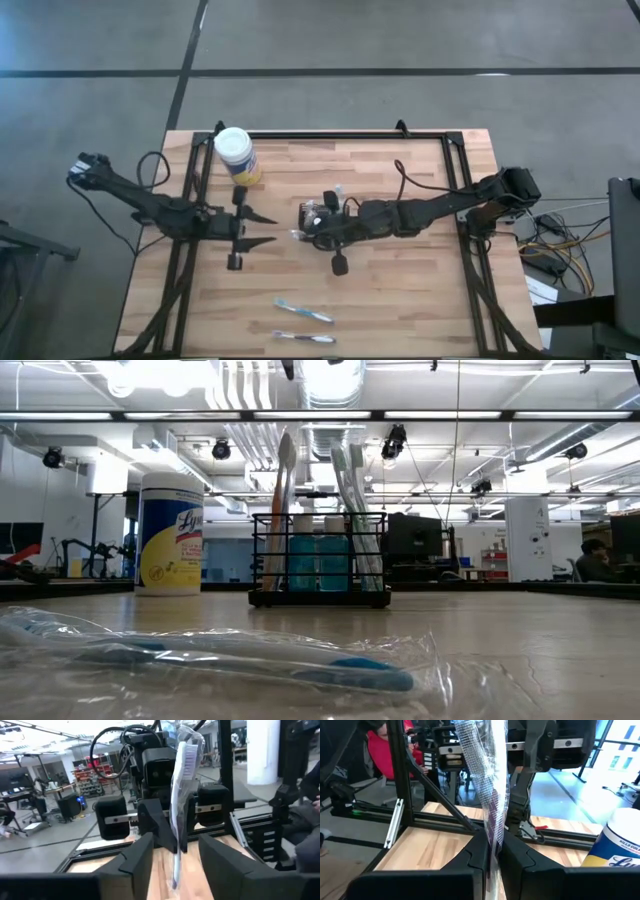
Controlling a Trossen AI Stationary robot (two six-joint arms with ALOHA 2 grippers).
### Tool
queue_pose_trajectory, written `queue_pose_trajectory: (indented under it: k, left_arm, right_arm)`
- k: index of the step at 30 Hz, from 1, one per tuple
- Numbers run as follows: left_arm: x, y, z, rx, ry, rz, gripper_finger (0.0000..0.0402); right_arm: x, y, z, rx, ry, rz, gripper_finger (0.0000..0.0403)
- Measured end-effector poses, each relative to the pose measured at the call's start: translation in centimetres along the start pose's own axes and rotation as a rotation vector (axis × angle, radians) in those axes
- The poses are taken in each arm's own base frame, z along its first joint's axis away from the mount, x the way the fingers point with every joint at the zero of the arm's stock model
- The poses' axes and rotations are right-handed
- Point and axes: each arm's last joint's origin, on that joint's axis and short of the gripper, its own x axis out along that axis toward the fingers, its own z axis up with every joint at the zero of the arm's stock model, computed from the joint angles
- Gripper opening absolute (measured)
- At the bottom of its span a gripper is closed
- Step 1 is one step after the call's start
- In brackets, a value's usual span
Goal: Pick & Place toothbrushing station
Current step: Put the top purple toothbrush into the wire organizer
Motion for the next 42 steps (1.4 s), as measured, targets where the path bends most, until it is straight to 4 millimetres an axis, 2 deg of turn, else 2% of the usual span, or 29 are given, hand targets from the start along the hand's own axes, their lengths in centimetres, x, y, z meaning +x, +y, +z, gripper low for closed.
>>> queue_pose_trajectory:
  k: [7, 14, 17, 23, 26, 28, 33, 34, 39, 42]
  left_arm:
    - [3.0, -0.2, 0.8, 0.039, 0.036, -0.007, 0.0200]
    - [5.6, 0.7, 0.8, 0.066, 0.079, -0.019, 0.0204]
    - [6.2, 1.0, 1.2, 0.031, 0.057, -0.097, 0.0204]
    - [6.8, 1.3, 1.2, 0.034, 0.083, -0.100, 0.0203]
    - [6.8, 1.4, 1.4, 0.033, 0.065, -0.098, 0.0184]
    - [6.8, 1.4, 1.4, 0.030, 0.064, -0.105, 0.0156]
    - [6.8, 1.4, 1.6, 0.042, 0.061, -0.120, 0.0034]
    - [6.8, 1.4, 1.6, 0.045, 0.060, -0.120, 0.0022]
    - [6.8, 1.4, 1.8, 0.065, 0.061, -0.122, 0.0022]
    - [6.5, 1.6, 2.1, 0.080, 0.067, -0.123, 0.0022]
  right_arm:
    - [0.0, 0.0, 0.0, -0.012, -0.006, -0.001, 0.0026]
    - [0.0, 0.0, 0.1, -0.024, -0.010, -0.001, 0.0027]
    - [0.0, 0.0, 0.1, -0.031, -0.009, -0.001, 0.0027]
    - [0.0, 0.0, 0.2, -0.041, -0.016, -0.008, 0.0028]
    - [0.0, 0.0, 0.2, -0.041, -0.015, -0.008, 0.0028]
    - [0.0, 0.0, 0.2, -0.041, -0.015, -0.008, 0.0028]
    - [0.0, -0.1, 0.2, -0.041, -0.014, -0.010, 0.0028]
    - [0.0, -0.1, 0.2, -0.041, -0.014, -0.011, 0.0029]
    - [0.0, -0.1, 0.2, -0.041, -0.014, 0.001, 0.0032]
    - [0.0, -0.1, 0.2, -0.037, -0.016, 0.002, 0.0051]
